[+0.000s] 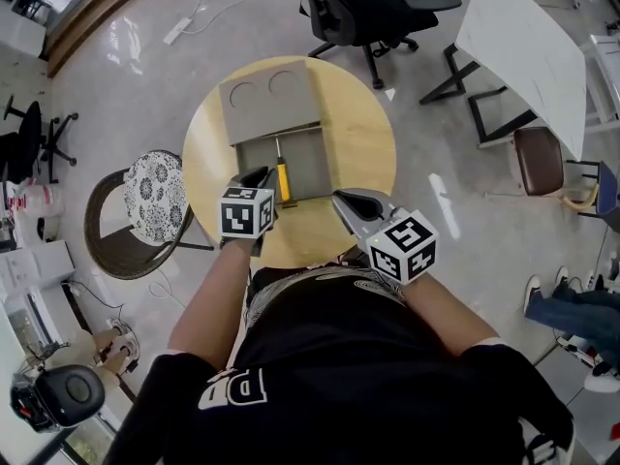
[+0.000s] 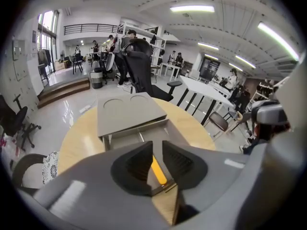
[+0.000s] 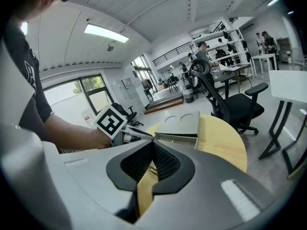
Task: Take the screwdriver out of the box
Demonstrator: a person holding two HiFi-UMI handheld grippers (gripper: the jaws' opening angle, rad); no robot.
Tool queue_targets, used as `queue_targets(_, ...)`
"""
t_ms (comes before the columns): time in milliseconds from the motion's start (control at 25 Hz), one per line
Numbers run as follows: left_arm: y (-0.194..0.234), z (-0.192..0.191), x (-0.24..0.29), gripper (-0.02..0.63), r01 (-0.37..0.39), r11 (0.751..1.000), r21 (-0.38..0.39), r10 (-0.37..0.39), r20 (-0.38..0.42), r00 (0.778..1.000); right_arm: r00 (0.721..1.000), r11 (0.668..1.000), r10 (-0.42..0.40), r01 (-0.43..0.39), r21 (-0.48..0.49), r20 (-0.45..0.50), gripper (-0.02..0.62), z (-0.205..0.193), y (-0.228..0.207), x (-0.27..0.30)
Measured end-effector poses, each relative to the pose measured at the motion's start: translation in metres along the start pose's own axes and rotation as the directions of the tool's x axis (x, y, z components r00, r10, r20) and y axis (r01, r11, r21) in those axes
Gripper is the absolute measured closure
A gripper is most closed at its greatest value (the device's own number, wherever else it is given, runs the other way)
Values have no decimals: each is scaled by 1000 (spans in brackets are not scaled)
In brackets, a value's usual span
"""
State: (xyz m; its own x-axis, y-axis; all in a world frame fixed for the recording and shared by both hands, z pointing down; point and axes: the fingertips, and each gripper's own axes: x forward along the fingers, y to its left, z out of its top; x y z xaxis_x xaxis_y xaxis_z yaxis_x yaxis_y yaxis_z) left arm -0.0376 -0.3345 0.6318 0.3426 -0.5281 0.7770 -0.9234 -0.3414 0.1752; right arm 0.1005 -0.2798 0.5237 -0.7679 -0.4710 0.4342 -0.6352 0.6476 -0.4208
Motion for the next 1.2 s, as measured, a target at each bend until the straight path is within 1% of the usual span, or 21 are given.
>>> queue_targets(40, 0, -1, 4, 479, -6, 1000, 2, 6, -8, 1000, 1000, 1000, 1, -1, 2, -1, 594, 0, -2, -1)
queue_targets(240, 2, -5, 20, 475, -33, 999, -3, 33, -48, 998, 1000, 1000, 7, -7, 14, -9, 594, -3, -10, -5)
queue_targets(360, 4, -11, 30, 458, -44, 999, -7, 43, -88, 995, 1000, 1000, 11, -11, 19, -13, 594, -4, -14, -7)
queue_targets(480, 5, -17, 42, 449, -49, 999, 12, 50, -124, 991, 1000, 1000, 14, -14, 21, -16, 594, -4, -19, -8)
queue_targets(560, 6, -24, 49, 440, -57, 998, 25, 60, -154, 986, 1000, 1000, 16, -15, 23, -18, 595, -5, -21, -9)
queue_targets(680, 12, -34, 57, 434, -88, 996, 18, 89, -200, 976, 1000, 999, 15, -15, 29, -23, 594, -8, -26, -12)
queue_targets(920, 14, -45, 74, 417, -108, 994, 36, 114, -272, 956, 999, 999, 16, -14, 41, -44, 594, -14, -36, -16)
queue_targets(1040, 18, -48, 80, 416, -123, 992, 25, 125, -291, 948, 999, 999, 13, -11, 49, -51, 594, -17, -41, -19)
queue_targets(1200, 18, -50, 87, 416, -123, 992, 3, 118, -318, 941, 998, 998, 14, -10, 58, -60, 595, -21, -44, -22)
